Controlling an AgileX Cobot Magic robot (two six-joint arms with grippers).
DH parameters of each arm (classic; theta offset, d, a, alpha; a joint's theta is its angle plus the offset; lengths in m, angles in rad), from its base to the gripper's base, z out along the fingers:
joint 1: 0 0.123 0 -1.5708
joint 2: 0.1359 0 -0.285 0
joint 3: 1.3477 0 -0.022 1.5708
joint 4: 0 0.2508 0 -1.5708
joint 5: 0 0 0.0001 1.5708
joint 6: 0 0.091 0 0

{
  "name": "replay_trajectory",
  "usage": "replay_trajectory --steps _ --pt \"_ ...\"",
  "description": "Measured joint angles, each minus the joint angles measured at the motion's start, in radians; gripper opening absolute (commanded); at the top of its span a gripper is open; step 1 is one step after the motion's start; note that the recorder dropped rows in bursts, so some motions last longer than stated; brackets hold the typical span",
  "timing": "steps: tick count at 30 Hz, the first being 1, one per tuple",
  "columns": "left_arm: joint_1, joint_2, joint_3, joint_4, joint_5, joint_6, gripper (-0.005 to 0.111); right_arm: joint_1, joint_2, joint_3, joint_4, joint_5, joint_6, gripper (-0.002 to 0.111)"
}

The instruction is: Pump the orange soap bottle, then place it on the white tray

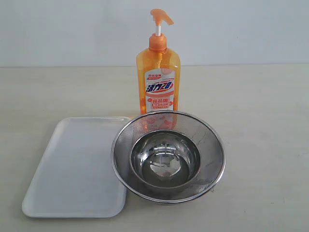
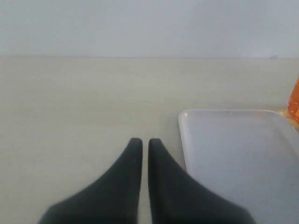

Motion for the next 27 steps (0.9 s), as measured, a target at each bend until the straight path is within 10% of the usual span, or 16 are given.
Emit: replay_trajectory --steps 27 --pt "0.0 0.0 0.0 0.0 0.0 0.0 0.005 0.0 0.008 -0.053 -0.044 -0.451 -0.003 0.001"
